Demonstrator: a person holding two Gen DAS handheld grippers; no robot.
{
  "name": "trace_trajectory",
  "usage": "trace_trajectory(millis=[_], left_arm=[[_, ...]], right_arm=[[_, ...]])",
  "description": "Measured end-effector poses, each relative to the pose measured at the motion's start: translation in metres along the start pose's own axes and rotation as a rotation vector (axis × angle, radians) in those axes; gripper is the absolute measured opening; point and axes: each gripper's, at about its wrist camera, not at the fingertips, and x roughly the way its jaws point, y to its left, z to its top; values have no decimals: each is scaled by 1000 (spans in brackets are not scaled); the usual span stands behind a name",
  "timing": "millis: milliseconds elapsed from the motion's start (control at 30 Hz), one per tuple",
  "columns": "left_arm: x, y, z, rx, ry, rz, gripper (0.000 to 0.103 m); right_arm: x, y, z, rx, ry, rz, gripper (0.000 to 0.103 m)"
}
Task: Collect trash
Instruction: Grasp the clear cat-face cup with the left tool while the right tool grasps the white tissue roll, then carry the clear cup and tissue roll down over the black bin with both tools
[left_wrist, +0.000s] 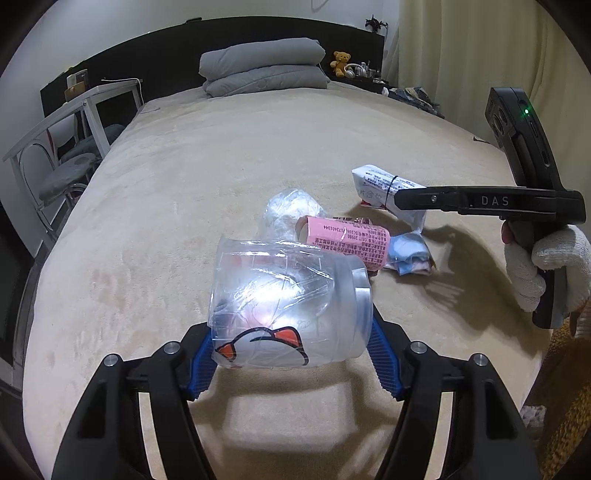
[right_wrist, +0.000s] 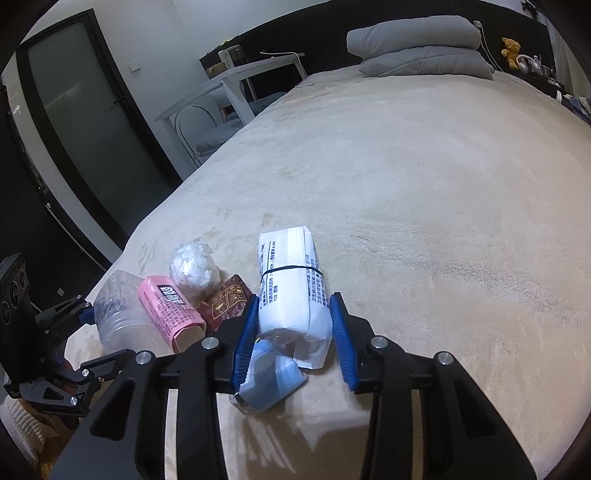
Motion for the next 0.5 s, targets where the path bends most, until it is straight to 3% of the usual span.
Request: trace_trajectory(millis=[500], left_arm=[[-48, -17, -19, -36, -78, 17, 68]], right_arm=[[-67, 8, -29, 38, -74, 18, 40]])
